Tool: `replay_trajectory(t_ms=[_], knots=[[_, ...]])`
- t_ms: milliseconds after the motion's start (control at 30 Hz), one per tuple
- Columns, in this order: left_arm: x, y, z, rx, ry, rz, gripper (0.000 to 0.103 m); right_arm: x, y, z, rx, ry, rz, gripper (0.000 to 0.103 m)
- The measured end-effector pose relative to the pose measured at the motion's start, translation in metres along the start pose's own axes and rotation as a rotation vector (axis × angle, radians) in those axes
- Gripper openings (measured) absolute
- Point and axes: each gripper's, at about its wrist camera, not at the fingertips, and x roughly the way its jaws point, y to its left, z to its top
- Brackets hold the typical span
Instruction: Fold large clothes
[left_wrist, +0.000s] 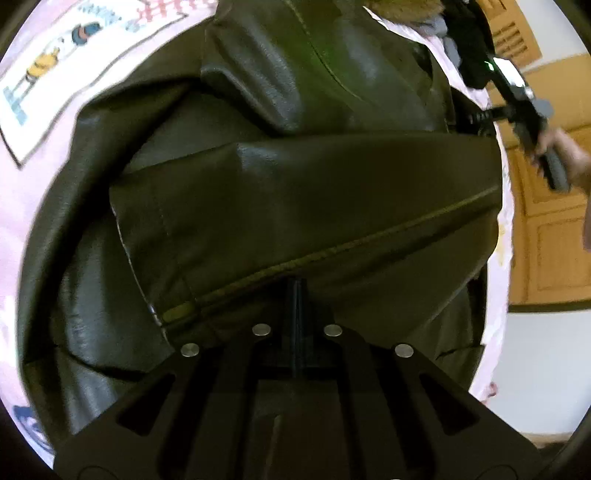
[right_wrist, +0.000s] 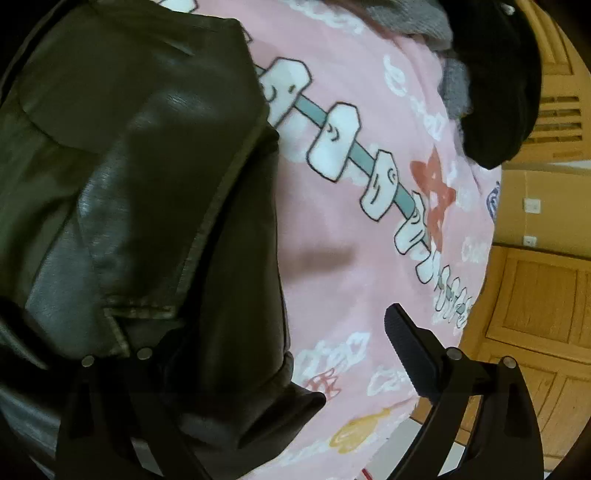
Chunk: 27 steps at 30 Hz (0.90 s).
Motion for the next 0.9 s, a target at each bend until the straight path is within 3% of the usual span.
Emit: replay_trajectory(t_ms=[67,100,133,167,267,500,633,733,833,867,900], knots=[[0.008,0.003,0.002,-0.017,0.005,-0.021,0.000,0.007,-0.012,-0.002,0.042,0.010,0.064,0.077],[0.014,0.003,0.005,-0.015,0.012,-0.016,0.000,0.011,-0.017,-0.001,0.062,0.016,0.103,0.069],[0.018,0.004,0.005,-0.015,0.023,-0.007,0.000,0.016,-0.022,0.000,0.093,0.035,0.214,0.058],[0.021,0.006,0.006,-0.031,0.032,-0.002,0.000,0.017,-0.023,0.000,0.107,0.039,0.263,0.028],[0.020,0.007,0.005,-0.081,0.037,0.016,0.000,0.010,-0.013,-0.001,0.060,0.004,0.228,0.021],[0.016,-0.002,-0.019,-0.072,0.074,0.092,0.001,-0.005,-0.040,-0.013,0.120,-0.053,0.286,0.020],[0.014,-0.004,-0.042,-0.057,0.097,0.122,0.001,0.027,-0.050,0.002,0.280,0.012,0.325,0.021],[0.009,-0.002,-0.047,-0.044,0.094,0.151,0.001,0.049,-0.053,0.013,0.366,0.007,0.320,0.023],[0.001,0.005,-0.050,-0.020,0.097,0.191,0.001,0.046,-0.054,0.017,0.364,-0.020,0.303,0.029],[-0.001,0.007,-0.051,-0.022,0.096,0.198,0.001,0.041,-0.057,0.014,0.360,-0.041,0.301,0.036],[-0.005,0.010,-0.053,-0.030,0.092,0.211,0.001,0.031,-0.062,0.009,0.358,-0.079,0.304,0.053]])
